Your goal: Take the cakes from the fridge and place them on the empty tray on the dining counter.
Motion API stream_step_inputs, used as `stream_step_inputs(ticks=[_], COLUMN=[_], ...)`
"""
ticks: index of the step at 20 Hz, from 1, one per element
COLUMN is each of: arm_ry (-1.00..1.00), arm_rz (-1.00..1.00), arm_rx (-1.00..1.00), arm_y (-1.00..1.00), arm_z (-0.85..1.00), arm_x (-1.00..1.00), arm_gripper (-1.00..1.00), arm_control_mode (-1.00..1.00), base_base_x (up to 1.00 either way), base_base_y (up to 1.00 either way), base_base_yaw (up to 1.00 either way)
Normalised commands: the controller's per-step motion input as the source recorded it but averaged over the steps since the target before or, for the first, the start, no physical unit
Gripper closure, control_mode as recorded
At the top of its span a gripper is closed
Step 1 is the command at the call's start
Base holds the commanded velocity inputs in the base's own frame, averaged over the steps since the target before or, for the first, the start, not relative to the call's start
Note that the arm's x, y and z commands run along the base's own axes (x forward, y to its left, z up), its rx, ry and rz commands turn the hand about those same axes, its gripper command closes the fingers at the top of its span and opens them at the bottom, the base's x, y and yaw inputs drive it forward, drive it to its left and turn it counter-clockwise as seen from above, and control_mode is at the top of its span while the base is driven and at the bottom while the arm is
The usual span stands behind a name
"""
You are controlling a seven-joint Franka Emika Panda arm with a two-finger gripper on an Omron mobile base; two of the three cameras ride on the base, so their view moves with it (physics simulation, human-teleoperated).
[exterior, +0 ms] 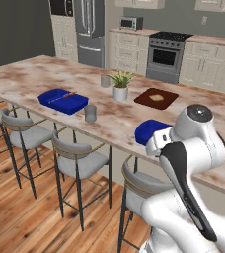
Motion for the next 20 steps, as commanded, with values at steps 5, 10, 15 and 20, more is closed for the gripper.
stream_step_inputs(ticks=[5, 10, 15, 20], arm_ry=[-0.02, -0.01, 0.00, 0.00], arm_rz=[0.15, 0.18, 0.09, 0.01], arm_rx=[0.00, 0.00, 0.00, 0.00], arm_y=[0.00, 0.00, 0.00, 0.00], arm_z=[0.00, -0.13, -0.09, -0.01], arm_x=[-0.45, -0.03, 0.01, 0.00], arm_gripper=[-1.00, -1.00, -1.00, -1.00], arm_control_mode=[-1.00, -1.00, -1.00, 1.00], base_base_x=[0.00, 0.00, 0.00, -0.05], base_base_y=[0.00, 0.00, 0.00, 0.00], base_base_yaw=[0.00, 0.00, 0.00, 0.08])
